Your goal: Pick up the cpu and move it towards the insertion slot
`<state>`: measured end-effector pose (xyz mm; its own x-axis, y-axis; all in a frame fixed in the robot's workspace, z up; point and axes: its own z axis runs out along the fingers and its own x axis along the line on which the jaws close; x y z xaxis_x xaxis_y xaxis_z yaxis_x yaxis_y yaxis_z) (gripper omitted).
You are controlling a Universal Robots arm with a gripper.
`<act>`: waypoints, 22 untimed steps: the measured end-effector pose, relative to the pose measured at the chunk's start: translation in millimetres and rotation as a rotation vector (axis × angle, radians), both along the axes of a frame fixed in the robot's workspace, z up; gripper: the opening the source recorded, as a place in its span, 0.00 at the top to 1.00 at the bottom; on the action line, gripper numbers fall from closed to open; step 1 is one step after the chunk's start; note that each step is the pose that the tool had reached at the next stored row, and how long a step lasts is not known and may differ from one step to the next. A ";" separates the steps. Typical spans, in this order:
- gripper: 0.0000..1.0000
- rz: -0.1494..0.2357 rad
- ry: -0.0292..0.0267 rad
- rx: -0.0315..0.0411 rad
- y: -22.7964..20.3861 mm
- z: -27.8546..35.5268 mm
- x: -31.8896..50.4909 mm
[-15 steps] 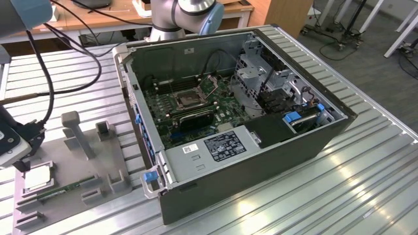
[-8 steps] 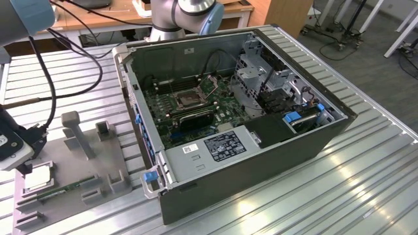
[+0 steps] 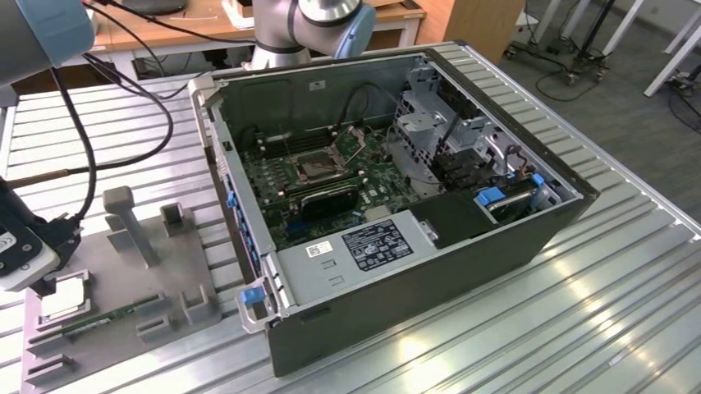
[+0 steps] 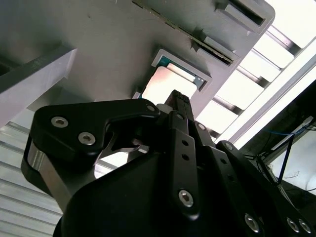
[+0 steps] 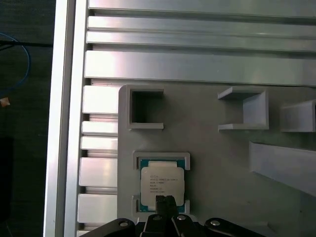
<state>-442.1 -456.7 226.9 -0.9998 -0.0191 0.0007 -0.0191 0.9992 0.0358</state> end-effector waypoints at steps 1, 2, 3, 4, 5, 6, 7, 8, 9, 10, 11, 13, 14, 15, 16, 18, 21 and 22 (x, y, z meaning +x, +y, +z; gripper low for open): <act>0.89 0.000 0.0001 0.0000 0.0 0.0 0.0; 0.89 0.000 -0.0001 0.0001 0.0 -0.1 0.0; 0.89 0.000 -0.0002 0.0001 0.0 -0.2 0.0; 0.89 0.000 -0.0002 0.0002 0.0 -0.3 0.0; 0.89 0.000 -0.0002 0.0001 0.0 -0.3 0.0; 0.89 0.000 -0.0002 0.0002 0.0 -0.4 0.0; 0.89 0.000 -0.0004 0.0003 0.0 -0.7 0.0; 0.89 0.000 -0.0003 0.0002 0.0 -0.7 0.0; 0.89 0.000 -0.0002 0.0002 0.0 -0.7 0.0; 0.89 0.000 -0.0002 0.0001 0.0 -0.7 0.0; 0.89 0.000 -0.0002 0.0001 0.0 -0.7 0.0; 0.89 0.000 -0.0001 0.0001 0.0 -0.7 0.0; 0.89 0.000 -0.0001 0.0001 0.0 -0.7 0.0; 0.89 0.000 -0.0001 0.0001 0.0 -0.8 0.0; 0.89 0.000 -0.0001 0.0001 0.0 -0.7 0.0; 0.89 0.000 -0.0002 0.0001 0.0 -0.8 0.0; 0.89 0.000 -0.0002 0.0002 0.0 -0.8 0.0; 0.83 0.000 -0.0002 0.0001 0.0 -0.8 0.0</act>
<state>-442.1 -456.7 226.1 -0.9998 -0.0191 0.0006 -0.0191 0.9992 0.0359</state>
